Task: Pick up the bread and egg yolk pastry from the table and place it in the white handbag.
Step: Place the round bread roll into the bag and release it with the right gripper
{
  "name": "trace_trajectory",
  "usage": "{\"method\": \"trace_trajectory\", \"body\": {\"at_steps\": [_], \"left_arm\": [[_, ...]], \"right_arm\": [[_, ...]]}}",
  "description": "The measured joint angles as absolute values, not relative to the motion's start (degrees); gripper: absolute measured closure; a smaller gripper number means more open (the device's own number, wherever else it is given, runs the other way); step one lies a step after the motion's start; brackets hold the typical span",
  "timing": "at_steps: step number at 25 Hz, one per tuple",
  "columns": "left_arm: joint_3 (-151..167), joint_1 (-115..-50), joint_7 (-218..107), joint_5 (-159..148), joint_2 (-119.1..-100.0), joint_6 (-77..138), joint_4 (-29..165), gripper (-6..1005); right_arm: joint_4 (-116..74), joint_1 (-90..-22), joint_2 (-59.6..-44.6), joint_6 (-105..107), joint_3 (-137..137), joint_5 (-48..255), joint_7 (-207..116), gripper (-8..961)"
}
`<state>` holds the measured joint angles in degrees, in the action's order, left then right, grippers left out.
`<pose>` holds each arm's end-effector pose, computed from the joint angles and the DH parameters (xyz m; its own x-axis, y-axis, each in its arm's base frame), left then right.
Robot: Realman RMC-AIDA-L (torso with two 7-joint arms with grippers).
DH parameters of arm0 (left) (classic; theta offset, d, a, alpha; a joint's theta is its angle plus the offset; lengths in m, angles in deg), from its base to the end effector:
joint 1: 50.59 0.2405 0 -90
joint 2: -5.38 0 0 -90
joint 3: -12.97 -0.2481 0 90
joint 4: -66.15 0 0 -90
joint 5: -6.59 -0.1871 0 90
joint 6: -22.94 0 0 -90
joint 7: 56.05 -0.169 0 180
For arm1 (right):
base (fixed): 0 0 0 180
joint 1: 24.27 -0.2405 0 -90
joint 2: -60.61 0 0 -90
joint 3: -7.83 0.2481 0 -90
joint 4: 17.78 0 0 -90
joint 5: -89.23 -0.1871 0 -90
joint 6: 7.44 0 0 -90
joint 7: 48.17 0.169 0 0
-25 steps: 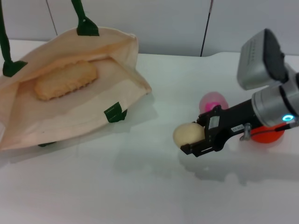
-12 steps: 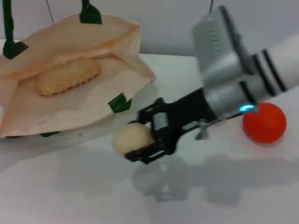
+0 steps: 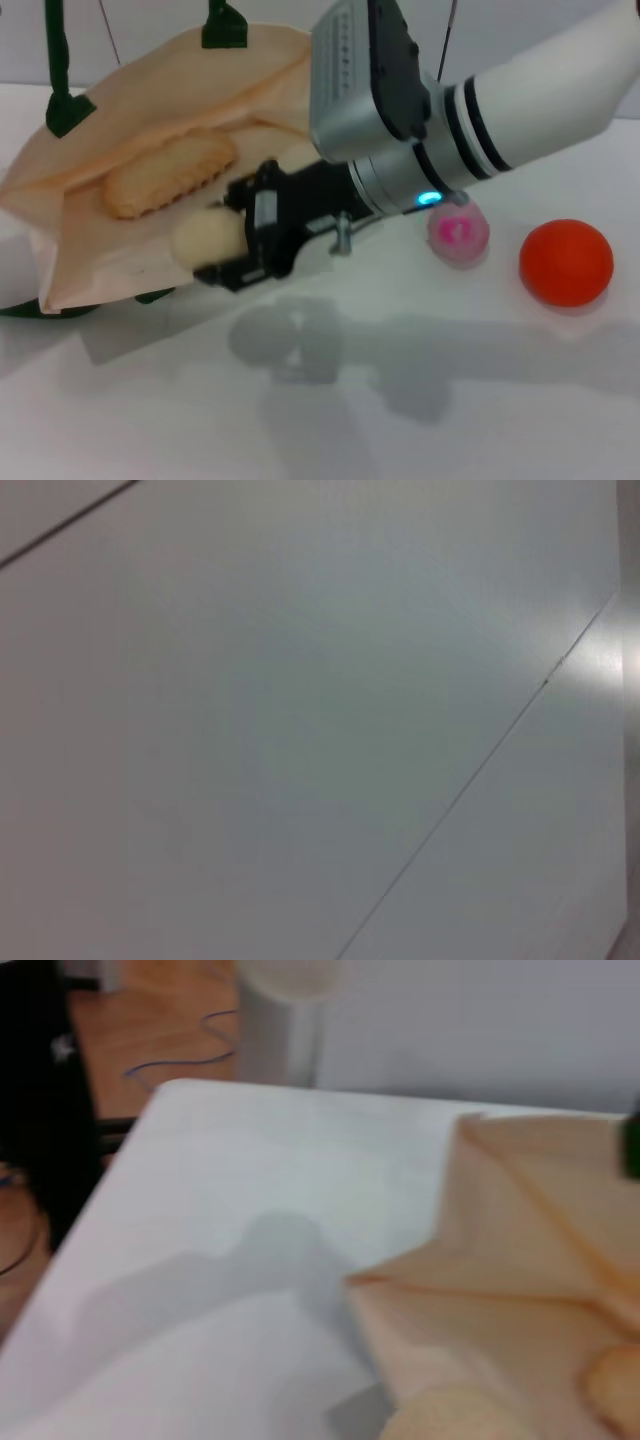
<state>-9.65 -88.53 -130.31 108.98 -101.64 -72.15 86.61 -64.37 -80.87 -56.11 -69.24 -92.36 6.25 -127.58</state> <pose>-0.1891 0.3857 0.1469 -0.0389 0.2941 0.9550 0.6470 -0.7209 0.2484 0.0475 0.3489 -0.1181 0.9892 0.0890 -0.1166 0.0860 -0.9958 -0.0305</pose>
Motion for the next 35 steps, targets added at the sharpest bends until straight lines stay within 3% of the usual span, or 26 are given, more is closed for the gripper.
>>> {"method": "trace_trajectory", "body": {"at_steps": [22,35], "left_arm": [[-10.3,-91.6,-127.9,108.0,-102.8,-78.1,85.3,917],[-9.6,-90.8,-127.2,108.6,-102.5,-78.7,85.6,920]], "right_arm": [[-51.5,-87.3,-56.29,-34.7,-102.1,6.5,-117.1,273],[-44.9,-89.2,-56.08,-30.7,-101.8,6.6,-116.3,267]]}}
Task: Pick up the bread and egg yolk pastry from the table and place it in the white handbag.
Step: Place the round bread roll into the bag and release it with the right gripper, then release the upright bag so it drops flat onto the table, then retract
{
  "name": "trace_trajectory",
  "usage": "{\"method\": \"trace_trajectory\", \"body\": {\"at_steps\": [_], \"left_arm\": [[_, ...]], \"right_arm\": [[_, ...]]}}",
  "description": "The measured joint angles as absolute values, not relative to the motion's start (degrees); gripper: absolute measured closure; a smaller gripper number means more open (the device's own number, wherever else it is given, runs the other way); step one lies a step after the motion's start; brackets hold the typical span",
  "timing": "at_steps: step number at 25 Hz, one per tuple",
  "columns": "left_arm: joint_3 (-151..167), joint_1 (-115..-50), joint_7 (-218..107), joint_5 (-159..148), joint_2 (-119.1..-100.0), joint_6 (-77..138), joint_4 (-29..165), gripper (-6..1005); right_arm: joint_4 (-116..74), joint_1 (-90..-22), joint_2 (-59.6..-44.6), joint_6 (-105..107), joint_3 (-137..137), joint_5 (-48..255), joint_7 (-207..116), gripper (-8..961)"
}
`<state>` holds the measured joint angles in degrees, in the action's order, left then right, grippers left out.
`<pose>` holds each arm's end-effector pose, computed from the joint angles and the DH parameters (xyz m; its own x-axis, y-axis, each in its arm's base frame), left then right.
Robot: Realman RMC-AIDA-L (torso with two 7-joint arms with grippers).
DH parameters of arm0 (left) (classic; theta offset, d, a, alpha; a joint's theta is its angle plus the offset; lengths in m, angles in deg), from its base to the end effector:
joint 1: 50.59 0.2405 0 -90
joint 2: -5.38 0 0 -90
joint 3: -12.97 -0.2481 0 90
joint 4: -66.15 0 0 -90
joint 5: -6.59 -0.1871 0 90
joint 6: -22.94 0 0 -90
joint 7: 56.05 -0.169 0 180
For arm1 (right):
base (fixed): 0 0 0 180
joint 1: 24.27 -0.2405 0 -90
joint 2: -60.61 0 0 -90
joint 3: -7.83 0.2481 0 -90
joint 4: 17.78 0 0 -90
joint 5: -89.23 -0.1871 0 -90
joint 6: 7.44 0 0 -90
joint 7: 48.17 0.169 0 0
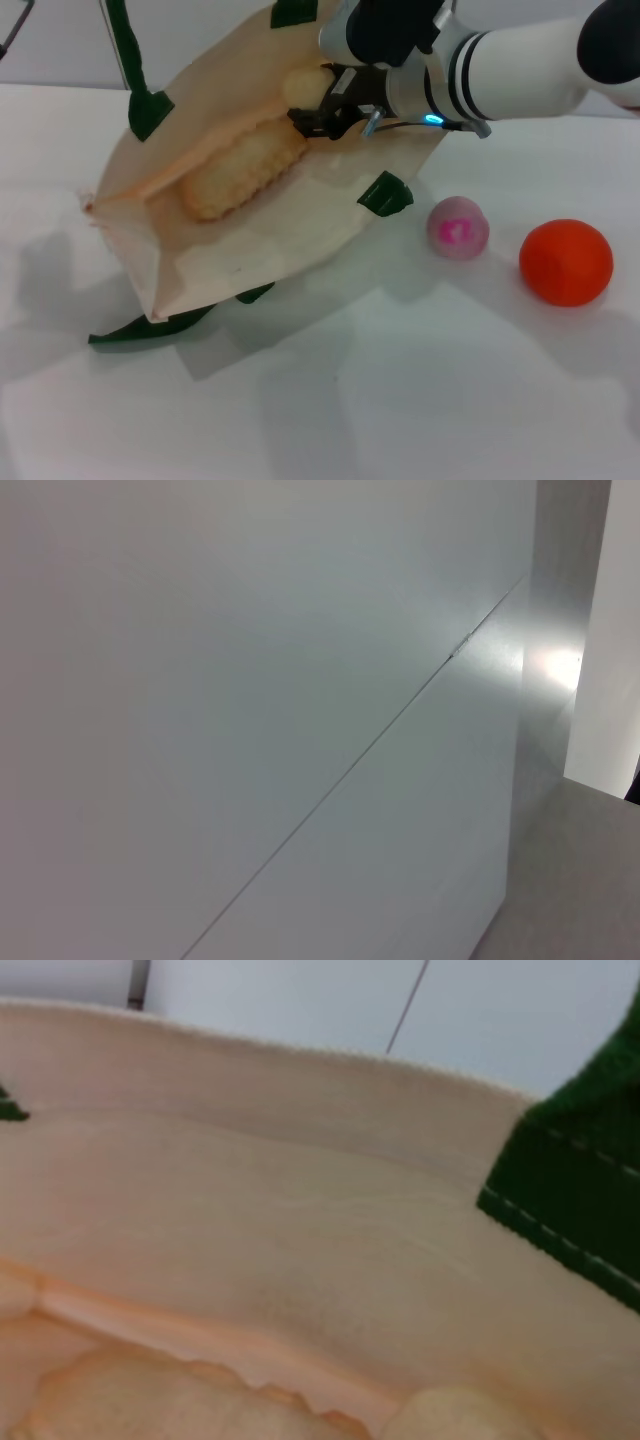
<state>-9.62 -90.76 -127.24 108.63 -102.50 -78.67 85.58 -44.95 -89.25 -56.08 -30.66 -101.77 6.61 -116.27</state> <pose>-0.1634 0.3756 0.1377 -0.0504 0.3787 0.9241 0.5272 -0.7758 0.3467 0.0821 0.4549 -0.1097 0.9930 -0.1077 -0.0476 -0.1155 -0.8122 -0.5718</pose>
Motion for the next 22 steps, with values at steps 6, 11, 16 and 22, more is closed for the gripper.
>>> {"method": "trace_trajectory", "body": {"at_steps": [6,11,16,22], "left_arm": [[-9.3,-90.0,-127.4,108.7,-102.26,-78.0,85.8,921],[-7.7,-88.6,-127.6,108.7,-101.9,-77.0,85.9,922],[-7.3,-87.7,-127.7,108.7,-101.18,-75.2,86.0,924],[-7.2,-87.3,-128.5,108.7,-100.8,-72.5,86.0,928]], "right_arm": [[-45.5,-89.1,-56.0,-33.4,-101.8,6.5,-116.5,218],[-49.6,-87.7,-55.68,-39.3,-101.3,6.4,-116.7,80],[-59.2,-81.7,-54.61,-47.8,-96.7,8.3,-117.4,48],[-70.8,-71.9,-53.74,-68.5,-78.8,16.5,-118.9,49]]}}
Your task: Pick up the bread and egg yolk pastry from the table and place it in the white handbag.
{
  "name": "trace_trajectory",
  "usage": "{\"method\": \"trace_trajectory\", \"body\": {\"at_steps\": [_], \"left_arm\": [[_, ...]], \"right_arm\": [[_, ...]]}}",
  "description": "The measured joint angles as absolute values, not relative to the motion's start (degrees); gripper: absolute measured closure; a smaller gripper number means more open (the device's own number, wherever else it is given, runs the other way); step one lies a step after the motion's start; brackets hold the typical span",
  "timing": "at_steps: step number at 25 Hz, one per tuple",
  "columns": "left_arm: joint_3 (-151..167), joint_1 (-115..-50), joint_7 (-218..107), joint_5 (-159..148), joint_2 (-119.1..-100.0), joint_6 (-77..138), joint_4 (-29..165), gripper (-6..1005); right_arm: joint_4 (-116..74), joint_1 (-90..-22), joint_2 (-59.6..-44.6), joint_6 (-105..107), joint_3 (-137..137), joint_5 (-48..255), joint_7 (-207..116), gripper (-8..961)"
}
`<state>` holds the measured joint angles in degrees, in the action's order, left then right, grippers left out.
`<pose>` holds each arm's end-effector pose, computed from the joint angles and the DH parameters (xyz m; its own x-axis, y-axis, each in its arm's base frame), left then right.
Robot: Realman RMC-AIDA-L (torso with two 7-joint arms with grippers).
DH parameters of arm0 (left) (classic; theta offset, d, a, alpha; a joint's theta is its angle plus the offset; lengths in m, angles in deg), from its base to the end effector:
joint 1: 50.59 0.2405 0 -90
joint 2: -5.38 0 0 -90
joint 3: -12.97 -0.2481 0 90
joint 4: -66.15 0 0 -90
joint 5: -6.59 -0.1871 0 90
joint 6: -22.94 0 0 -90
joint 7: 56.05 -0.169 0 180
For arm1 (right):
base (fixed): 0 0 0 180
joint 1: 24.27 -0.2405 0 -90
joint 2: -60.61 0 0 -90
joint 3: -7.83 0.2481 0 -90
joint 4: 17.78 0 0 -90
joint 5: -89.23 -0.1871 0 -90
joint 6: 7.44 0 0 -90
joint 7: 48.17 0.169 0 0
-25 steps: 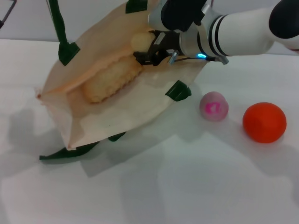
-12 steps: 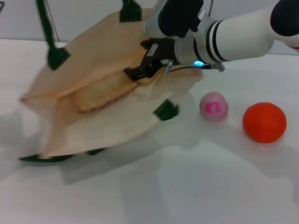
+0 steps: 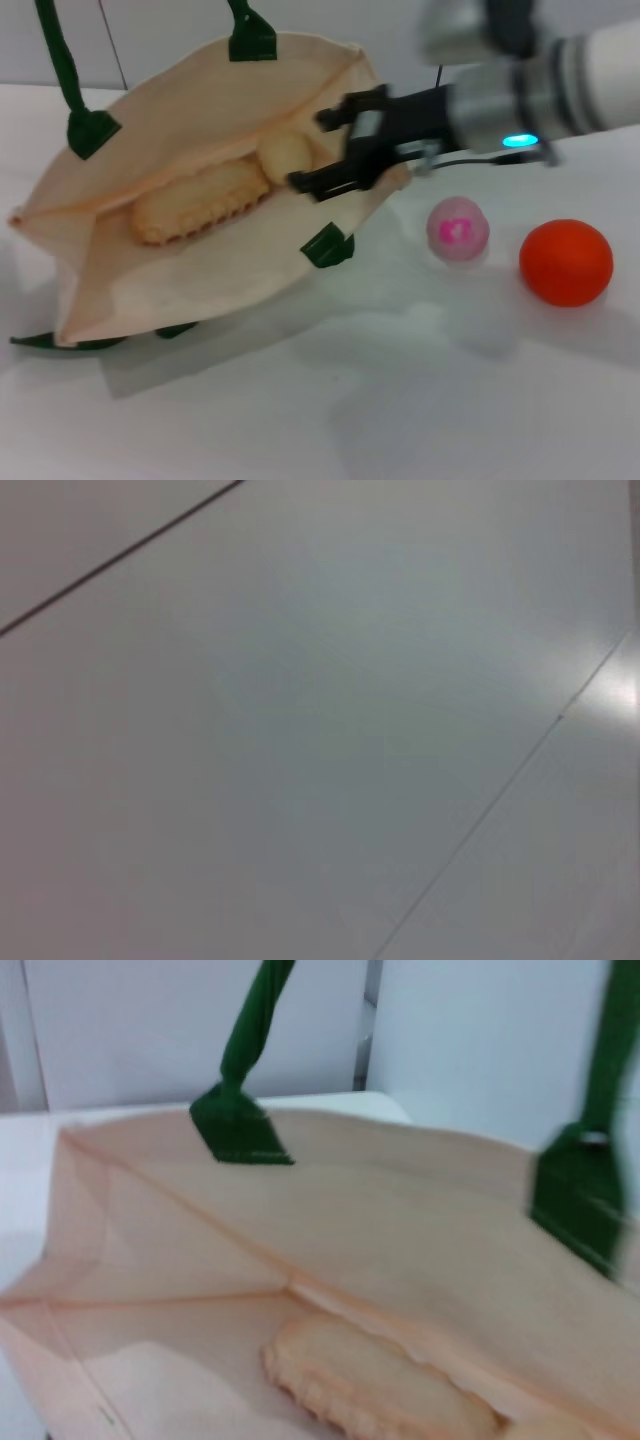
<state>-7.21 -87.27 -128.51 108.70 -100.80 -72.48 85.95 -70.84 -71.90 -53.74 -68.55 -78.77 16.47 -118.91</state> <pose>-0.2013 0.3817 0.1575 -0.0861 0.2860 0.9543 0.6636 -0.6980 0.2691 0.0917 0.3922 -0.0612 0.9776 -0.1260 -0.1684 -0.1662 -0.9537 -0.2508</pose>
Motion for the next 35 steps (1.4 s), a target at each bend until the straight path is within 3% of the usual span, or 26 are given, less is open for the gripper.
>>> {"method": "trace_trajectory", "body": {"at_steps": [7,17,19,24,30,35], "left_arm": [[-7.9,-87.2,-129.2,107.7,-100.73,-68.9,85.9,925],[-8.1,-89.3,-129.2,99.6,-100.48,-65.4,85.8,867],[-8.1,-89.8,-129.4,98.5,-100.44,-65.0,85.8,636],[-7.6,-89.7,-132.4,98.7,-100.99,-64.7,85.6,401],[-5.9,-88.5,-142.9,99.7,-103.2,-61.1,85.5,297],[-5.2,-87.7,-156.6,101.7,-106.74,-51.1,85.4,210]], "right_arm": [[-74.7,-65.6,-54.3,-85.2,-54.9,17.3,-126.1,50],[-73.3,-64.6,-55.14,-88.9,-40.9,17.2,-129.7,50],[-72.9,-64.9,-55.14,-88.7,-40.7,17.2,-130.0,51],[-69.5,-65.2,-55.18,-86.4,-38.1,14.6,-133.5,51],[-58.7,-64.8,-55.31,-78.3,-33.2,6.0,-147.0,52],[-46.9,-65.3,-55.72,-63.3,-31.1,-4.3,-163.5,52]]}}
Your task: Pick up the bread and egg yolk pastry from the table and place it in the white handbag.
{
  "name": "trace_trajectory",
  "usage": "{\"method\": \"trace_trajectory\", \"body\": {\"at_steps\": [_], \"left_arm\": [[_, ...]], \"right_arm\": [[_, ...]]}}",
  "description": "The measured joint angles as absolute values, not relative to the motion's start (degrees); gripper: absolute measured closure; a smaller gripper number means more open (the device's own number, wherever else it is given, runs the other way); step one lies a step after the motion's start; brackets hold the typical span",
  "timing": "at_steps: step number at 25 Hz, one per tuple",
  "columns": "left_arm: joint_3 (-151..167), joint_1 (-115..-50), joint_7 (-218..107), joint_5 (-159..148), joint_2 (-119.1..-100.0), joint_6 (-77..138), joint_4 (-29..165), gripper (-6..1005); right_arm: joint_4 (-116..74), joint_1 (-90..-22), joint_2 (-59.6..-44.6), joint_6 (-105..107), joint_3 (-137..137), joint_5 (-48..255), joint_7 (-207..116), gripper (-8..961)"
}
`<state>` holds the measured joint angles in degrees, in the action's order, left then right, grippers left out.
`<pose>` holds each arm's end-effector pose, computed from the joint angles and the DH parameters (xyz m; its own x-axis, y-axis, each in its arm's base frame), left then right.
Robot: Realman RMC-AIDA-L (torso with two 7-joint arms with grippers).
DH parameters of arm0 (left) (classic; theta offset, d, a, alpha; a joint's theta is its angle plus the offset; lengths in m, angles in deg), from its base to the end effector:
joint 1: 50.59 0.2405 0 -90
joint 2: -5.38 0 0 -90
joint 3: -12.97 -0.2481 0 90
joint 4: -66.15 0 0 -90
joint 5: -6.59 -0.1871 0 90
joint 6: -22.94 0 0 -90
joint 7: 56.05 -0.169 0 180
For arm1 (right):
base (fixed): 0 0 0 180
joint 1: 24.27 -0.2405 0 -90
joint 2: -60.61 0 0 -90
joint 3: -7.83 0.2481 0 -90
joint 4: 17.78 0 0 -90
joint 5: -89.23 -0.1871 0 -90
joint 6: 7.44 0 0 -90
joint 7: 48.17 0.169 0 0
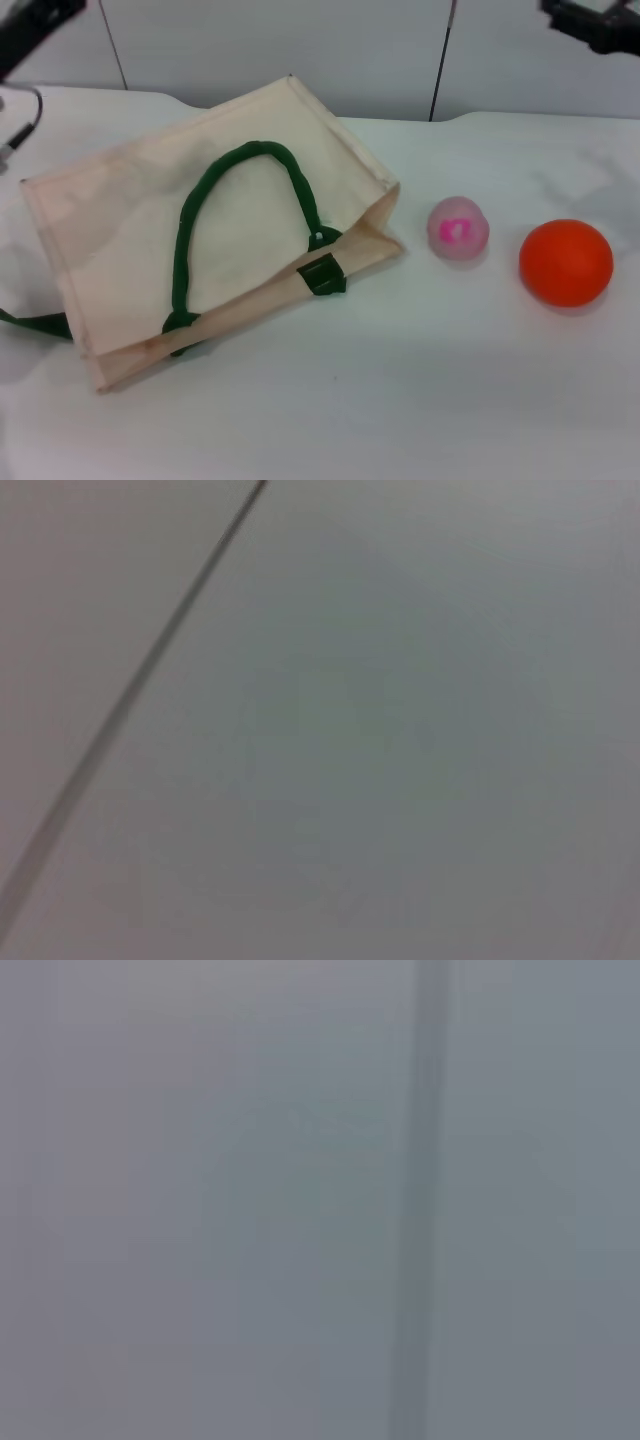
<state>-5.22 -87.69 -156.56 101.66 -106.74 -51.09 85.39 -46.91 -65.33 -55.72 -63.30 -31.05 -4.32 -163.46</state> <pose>-0.2436 0.4125 0.0987 0.2528 0.1058 0.9617 0.8561 -0.4875 -0.1714 0.2086 0.4464 0.0456 0.7383 -0.0698 -0.6709 -0.5884 -0.5529 -0.5900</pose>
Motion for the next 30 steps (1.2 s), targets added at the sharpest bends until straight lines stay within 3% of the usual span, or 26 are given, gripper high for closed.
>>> {"method": "trace_trajectory", "body": {"at_steps": [5,15,30], "left_arm": [[-4.6,-87.4,-176.0,109.6,-110.92,-40.8,83.3,186],[-4.2,-86.8,-208.6,130.6,-111.31,-41.3,68.1,183],[-4.3,-83.2,-212.8,133.7,-111.34,-54.2,64.0,183]], "right_arm": [[-33.8,-65.9,-55.93,-54.9,-29.6,-24.4,-185.3,53],[-17.7,-64.4,-56.1,-66.2,-26.2,-49.8,-209.5,55],[-16.2,-63.6,-56.11,-68.1,-25.6,-50.9,-211.4,57]]}}
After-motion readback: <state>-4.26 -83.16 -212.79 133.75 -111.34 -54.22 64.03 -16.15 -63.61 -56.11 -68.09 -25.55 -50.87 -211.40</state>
